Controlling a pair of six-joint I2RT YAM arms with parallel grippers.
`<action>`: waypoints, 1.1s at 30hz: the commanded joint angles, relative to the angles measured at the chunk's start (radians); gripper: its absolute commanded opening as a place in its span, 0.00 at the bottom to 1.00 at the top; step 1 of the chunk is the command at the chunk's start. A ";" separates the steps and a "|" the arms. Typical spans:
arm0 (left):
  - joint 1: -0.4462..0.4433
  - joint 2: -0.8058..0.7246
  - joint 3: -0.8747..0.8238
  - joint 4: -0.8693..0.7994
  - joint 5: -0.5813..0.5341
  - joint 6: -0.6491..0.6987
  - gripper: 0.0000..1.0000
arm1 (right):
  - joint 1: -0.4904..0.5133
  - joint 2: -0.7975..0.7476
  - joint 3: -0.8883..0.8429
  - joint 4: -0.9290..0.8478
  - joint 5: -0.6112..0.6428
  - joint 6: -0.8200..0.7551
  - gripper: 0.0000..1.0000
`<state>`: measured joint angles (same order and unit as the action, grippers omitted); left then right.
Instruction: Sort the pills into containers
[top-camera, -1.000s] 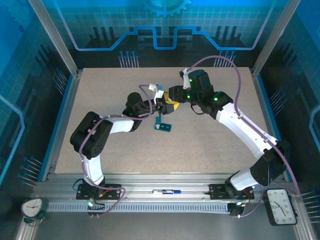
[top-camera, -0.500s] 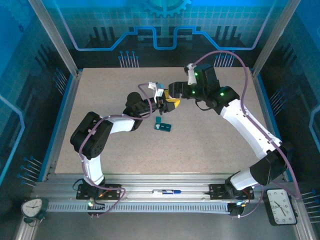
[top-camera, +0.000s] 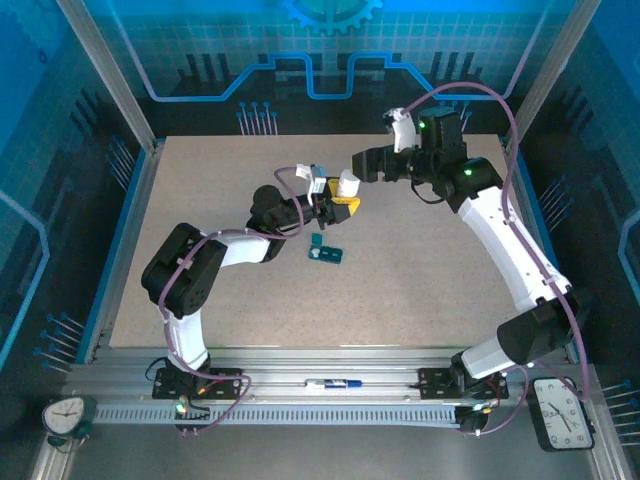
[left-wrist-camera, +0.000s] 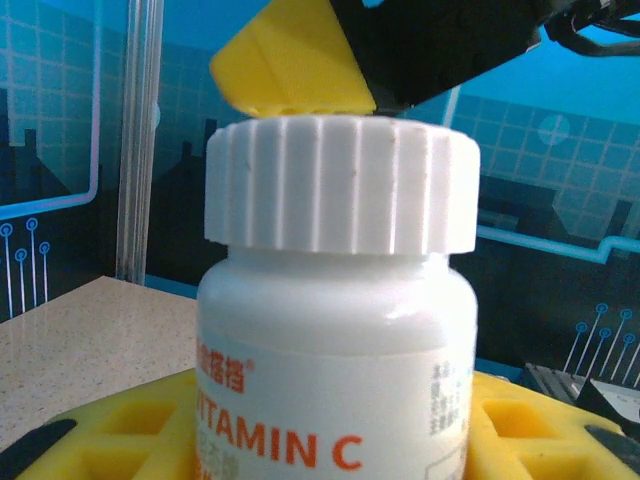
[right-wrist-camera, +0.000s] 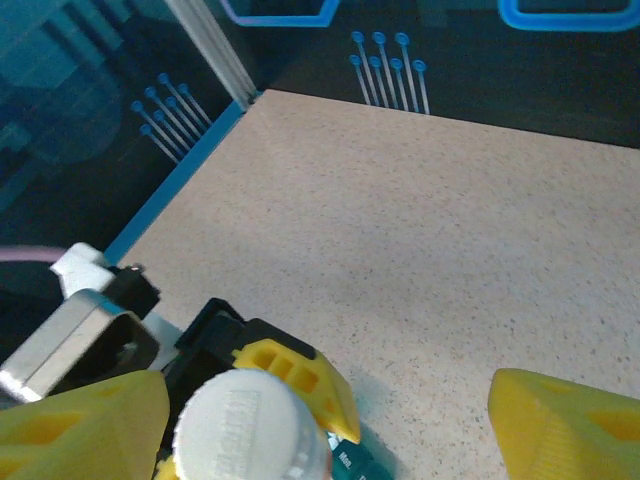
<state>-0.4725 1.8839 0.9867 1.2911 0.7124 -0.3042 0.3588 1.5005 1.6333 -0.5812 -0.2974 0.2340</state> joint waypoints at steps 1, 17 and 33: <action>-0.002 0.011 0.017 0.065 0.015 -0.015 0.00 | 0.000 0.036 0.034 -0.066 -0.063 -0.085 0.84; -0.003 0.018 0.021 0.066 0.015 -0.020 0.00 | 0.029 0.079 0.056 -0.098 -0.095 -0.122 0.84; -0.003 0.017 0.021 0.066 0.015 -0.021 0.00 | 0.048 0.102 0.057 -0.108 -0.089 -0.117 0.56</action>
<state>-0.4725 1.8992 0.9867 1.3014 0.7120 -0.3164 0.4004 1.5929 1.6627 -0.6670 -0.3874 0.1177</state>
